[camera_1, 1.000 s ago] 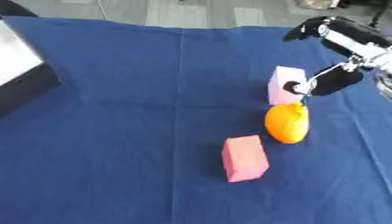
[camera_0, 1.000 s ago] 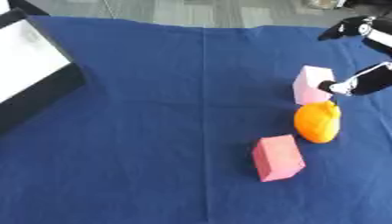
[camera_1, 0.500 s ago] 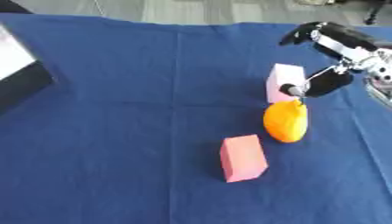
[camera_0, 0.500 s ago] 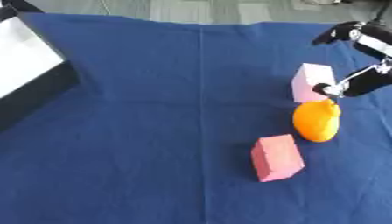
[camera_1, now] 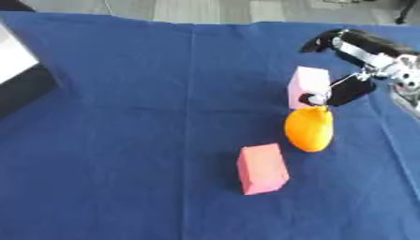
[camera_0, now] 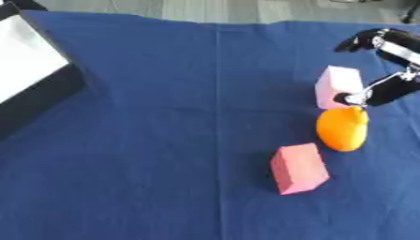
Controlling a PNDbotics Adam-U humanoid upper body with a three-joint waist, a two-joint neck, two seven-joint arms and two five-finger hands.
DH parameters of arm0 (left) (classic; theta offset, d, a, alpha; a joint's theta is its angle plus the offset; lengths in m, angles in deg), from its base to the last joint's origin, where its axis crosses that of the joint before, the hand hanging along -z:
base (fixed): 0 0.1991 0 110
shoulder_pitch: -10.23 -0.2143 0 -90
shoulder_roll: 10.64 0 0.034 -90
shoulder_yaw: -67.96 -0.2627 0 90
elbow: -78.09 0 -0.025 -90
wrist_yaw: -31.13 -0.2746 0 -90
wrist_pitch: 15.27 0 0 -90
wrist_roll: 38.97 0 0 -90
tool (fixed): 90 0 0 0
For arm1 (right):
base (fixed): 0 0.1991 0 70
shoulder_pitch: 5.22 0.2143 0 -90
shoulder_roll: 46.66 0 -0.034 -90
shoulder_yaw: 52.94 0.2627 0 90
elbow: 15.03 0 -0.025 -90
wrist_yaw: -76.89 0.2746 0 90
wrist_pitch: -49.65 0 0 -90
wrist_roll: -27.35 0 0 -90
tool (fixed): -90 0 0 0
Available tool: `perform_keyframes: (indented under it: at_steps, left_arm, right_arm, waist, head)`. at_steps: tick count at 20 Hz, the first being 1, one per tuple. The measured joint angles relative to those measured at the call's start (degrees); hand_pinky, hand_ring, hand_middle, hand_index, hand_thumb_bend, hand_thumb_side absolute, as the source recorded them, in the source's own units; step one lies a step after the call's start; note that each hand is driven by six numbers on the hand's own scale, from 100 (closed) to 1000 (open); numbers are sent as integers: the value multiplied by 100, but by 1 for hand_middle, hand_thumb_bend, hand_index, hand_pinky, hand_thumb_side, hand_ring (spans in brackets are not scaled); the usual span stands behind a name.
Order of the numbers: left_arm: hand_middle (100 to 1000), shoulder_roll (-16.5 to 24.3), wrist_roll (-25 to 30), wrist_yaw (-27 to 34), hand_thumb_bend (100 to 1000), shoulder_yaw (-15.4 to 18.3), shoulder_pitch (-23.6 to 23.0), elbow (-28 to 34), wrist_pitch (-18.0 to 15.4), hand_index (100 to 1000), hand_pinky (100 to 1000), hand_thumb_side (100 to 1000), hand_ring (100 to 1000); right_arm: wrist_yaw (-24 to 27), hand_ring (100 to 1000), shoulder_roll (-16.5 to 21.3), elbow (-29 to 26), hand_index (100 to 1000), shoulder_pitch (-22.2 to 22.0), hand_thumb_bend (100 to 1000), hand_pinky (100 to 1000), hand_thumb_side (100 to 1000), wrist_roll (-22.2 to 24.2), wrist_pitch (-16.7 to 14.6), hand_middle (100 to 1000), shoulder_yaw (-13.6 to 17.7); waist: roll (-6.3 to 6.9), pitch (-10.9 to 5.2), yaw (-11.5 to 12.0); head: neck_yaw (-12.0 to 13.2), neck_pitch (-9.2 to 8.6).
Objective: Pick up the objects with one hand, pass them to the other hand, and then place them into the box on the other side of the table.
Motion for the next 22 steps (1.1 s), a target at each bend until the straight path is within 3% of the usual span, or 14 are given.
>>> perform_keyframes:
  at_steps: [22]
  left_arm:
    - [787,0,25,-1,148,-71,0,54,77,770,966,875,801]
  right_arm:
    - [-796,863,-55,329,842,-201,494,926,183,142,117,821,212]
  waist:
    - [0,257,120]
  head:
    - [-140,-252]
